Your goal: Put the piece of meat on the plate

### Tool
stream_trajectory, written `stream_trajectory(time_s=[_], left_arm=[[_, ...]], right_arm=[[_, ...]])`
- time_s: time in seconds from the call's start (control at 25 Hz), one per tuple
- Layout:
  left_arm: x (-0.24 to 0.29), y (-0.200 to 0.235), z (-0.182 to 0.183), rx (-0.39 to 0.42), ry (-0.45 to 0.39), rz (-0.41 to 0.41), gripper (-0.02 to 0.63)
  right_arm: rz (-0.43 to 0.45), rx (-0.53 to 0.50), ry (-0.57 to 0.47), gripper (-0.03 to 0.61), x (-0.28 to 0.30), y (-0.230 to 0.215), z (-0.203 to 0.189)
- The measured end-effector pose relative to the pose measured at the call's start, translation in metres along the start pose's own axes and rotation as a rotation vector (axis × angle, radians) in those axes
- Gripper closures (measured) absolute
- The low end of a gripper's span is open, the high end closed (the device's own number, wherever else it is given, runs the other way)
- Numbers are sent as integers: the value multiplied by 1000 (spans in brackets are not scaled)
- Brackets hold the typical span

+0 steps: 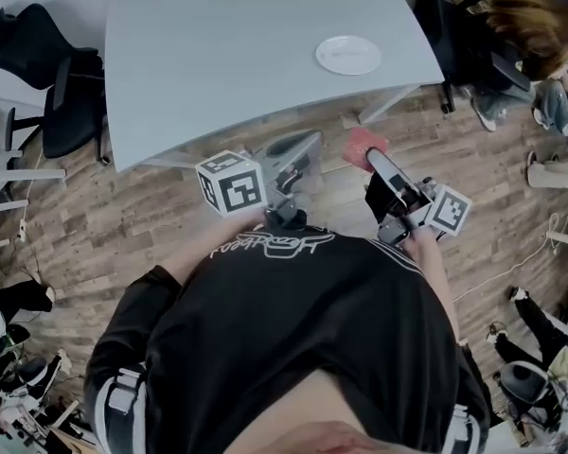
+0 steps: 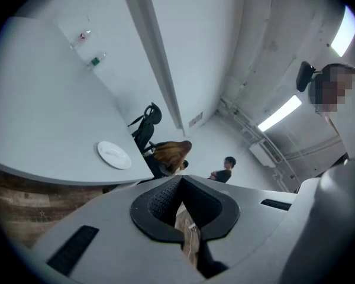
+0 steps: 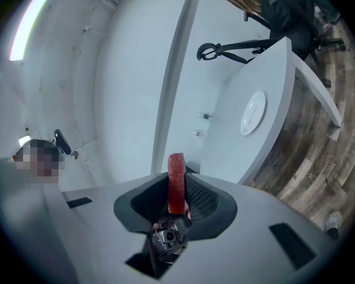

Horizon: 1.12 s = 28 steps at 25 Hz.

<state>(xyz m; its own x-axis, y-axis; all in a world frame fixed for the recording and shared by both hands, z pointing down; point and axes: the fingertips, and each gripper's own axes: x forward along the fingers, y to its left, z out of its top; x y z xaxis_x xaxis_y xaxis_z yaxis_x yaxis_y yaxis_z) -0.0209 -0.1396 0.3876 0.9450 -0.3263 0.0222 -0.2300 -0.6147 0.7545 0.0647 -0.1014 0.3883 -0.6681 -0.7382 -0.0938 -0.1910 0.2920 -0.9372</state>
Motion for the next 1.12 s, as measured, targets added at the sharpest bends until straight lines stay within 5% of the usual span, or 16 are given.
stream_trajectory(time_s=[1.12], left_arm=[[57,70,63,-17,13,46,606]], right_arm=[[2,1,-9,502,69,-46,96]])
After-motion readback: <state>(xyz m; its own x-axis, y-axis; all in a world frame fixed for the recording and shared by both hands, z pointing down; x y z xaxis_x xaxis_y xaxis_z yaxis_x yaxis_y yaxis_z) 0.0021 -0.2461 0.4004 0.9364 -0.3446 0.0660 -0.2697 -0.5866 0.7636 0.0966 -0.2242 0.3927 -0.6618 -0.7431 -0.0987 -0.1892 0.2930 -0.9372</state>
